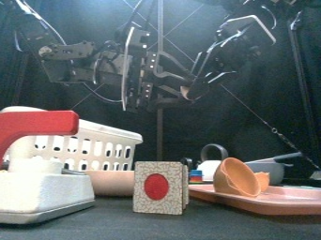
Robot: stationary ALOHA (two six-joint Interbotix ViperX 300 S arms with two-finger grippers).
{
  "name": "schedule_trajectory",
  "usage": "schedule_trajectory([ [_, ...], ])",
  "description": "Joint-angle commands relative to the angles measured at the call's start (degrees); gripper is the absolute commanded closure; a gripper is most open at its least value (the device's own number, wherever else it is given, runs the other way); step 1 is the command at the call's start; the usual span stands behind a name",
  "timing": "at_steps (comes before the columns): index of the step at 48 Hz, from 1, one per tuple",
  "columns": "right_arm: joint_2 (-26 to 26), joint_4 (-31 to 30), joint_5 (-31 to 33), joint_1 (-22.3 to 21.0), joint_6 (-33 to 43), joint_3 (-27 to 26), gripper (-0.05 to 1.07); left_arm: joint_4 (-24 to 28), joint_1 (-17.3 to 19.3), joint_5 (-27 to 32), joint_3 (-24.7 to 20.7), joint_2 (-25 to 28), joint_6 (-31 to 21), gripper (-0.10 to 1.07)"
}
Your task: Hand over egg half
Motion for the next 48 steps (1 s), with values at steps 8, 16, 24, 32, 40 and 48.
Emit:
schedule_trajectory([
  [8,-0.35,2.29,0.44,-0.26,0.18,-1.41,0.16,0.18,0.18,-0.18,-0.97,-1.14,0.18,0.25],
  [16,-0.44,2.81,0.53,-0.18,0.18,-1.32,-0.01,0.09,0.26,-0.18,-0.97,-1.14,0.18,0.25],
  [24,-0.79,2.72,2.37,0.09,0.09,-1.05,-0.02,0.09,0.18,-0.18,-0.70,-1.23,0.09,0.25],
  [32,-0.97,2.99,6.42,0.18,0.26,-0.97,-0.02,0.09,0.18,-0.18,-0.09,-1.76,0.09,0.25],
  [40,-1.05,3.25,6.77,0.53,0.26,-0.97,-0.02,0.09,0.18,-0.18,0.18,-2.11,0.00,0.25],
  [48,-0.97,2.90,6.77,0.53,0.26,-1.05,-0.02,0.00,-0.09,0.00,1.67,-3.16,0.18,0.25],
])
